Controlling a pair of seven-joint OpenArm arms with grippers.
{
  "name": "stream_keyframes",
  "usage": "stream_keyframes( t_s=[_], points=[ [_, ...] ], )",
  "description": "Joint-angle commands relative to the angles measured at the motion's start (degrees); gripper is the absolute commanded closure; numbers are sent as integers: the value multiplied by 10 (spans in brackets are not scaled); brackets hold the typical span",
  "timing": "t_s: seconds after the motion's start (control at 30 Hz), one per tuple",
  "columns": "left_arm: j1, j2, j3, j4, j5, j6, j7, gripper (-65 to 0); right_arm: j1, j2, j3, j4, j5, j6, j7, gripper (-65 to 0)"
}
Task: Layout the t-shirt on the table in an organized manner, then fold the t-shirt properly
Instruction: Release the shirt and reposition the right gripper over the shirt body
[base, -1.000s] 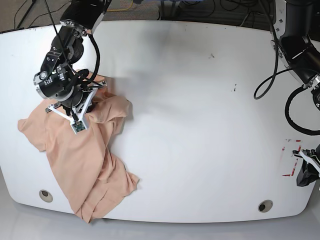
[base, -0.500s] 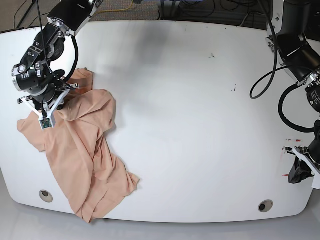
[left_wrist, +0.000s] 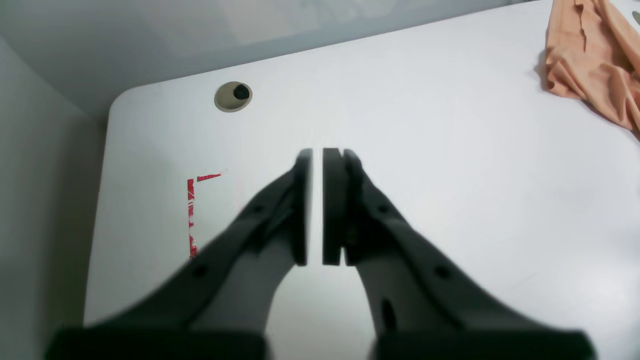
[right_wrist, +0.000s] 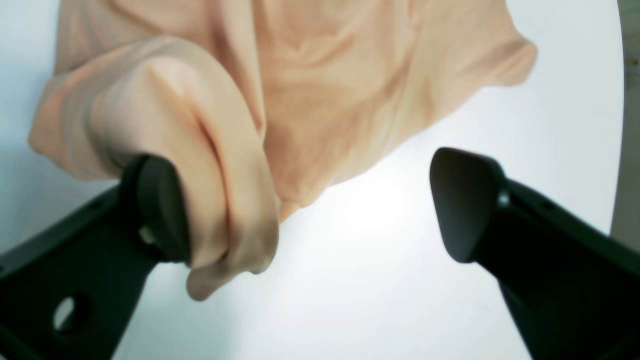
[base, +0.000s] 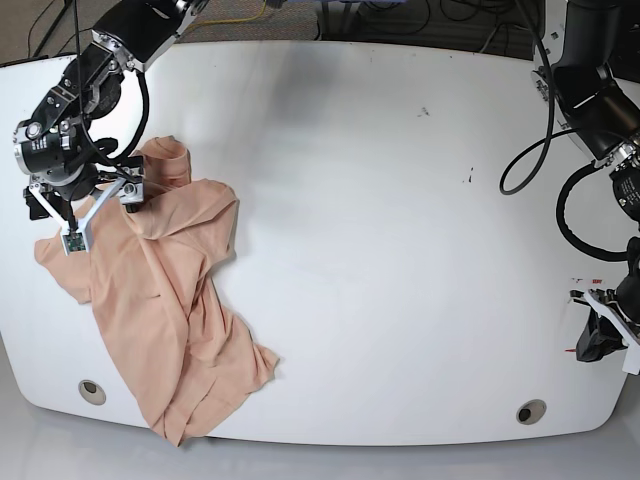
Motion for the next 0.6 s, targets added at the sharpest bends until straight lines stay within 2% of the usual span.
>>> stream_keyframes(
  t_s=[0.0, 0.2, 0.3, 0.47, 0.57],
  points=[
    [-14, -9, -4, 9, -8, -1, -15, -90, 30, 4, -14, 1, 8, -1, 29, -650],
    [0, -12, -4, 10, -9, -1, -15, -115, 83, 6, -24, -39, 1, -1, 59, -650],
    [4, -12, -4, 10, -9, -1, -15, -126, 111, 8, -24, -52, -34, -1, 68, -650],
    [8, -12, -9, 10, -9, -1, -15, -167, 122, 21, -25, -44, -55, -1, 63, -650],
    [8, -10, -17, 17, -9, -1, -14, -199, 117, 26, -25, -32, -47, -1, 31, -650]
  ],
)
